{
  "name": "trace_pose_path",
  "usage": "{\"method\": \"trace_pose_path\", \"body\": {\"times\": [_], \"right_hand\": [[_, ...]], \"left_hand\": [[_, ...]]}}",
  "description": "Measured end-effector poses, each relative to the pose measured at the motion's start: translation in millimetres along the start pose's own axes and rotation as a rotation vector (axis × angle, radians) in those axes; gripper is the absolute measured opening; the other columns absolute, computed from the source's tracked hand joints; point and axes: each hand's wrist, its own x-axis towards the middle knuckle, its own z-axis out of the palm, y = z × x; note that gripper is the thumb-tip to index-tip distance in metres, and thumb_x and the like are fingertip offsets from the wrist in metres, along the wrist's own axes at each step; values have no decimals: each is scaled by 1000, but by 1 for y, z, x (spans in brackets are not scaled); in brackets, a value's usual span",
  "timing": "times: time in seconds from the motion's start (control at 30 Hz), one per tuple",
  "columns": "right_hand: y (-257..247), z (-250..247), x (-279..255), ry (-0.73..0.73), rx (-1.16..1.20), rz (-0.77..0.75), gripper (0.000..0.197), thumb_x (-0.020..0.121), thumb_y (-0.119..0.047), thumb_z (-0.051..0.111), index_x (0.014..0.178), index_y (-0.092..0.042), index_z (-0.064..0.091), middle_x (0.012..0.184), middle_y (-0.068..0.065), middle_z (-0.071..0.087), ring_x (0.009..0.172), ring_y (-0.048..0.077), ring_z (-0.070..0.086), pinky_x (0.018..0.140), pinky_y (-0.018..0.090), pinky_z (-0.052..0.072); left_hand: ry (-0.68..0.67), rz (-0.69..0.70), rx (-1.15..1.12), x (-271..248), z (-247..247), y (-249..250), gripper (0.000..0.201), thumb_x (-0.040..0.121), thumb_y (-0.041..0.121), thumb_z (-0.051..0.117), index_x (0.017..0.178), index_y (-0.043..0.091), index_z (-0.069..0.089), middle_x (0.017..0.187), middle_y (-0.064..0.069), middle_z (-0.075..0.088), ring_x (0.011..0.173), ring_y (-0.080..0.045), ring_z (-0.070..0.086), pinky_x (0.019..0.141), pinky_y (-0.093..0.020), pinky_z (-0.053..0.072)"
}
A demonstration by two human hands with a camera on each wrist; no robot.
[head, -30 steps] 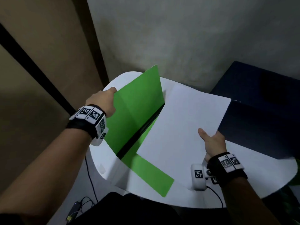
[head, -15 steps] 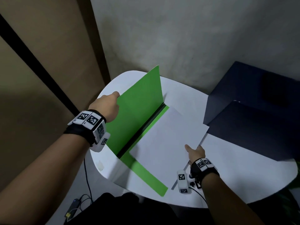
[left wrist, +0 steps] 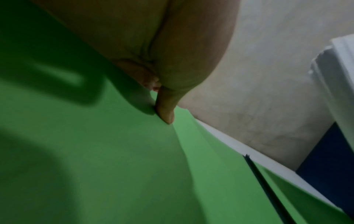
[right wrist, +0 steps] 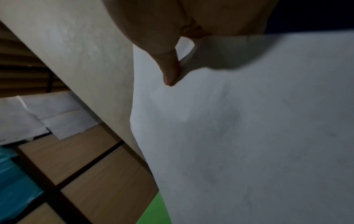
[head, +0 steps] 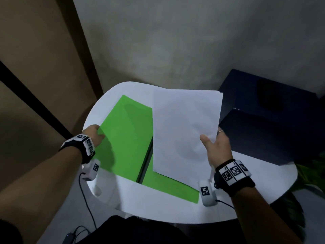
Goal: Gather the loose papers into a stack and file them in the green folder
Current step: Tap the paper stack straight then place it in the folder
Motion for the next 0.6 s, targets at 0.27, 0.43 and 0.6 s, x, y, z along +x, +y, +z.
{"method": "trace_pose_path", "body": {"times": [0.27,0.43,0.6], "right_hand": [[54,5,0,42,275,255,57,79,-29,76,130,-25,52,130,1,64,120,26,61,104,60,44],[30,13,-10,-30,227,189,29,88,-8,67,116,-15,61,112,11,72,106,34,68,93,57,53],[-19,-7,-15,-153,185,-69,35,90,6,60,117,-17,60,105,-13,74,104,4,68,87,16,51]], "left_hand": [[43,94,109,-8,-21,21,63,88,27,67,140,6,40,138,-23,53,124,-41,52,101,-46,45],[-76,446,-201,-56,5,79,112,67,88,40,154,20,17,160,-5,27,146,-28,25,117,-47,24],[-558,335,-1131,-101,25,147,146,31,79,79,149,14,24,145,-1,46,126,-16,51,98,-27,49]]}}
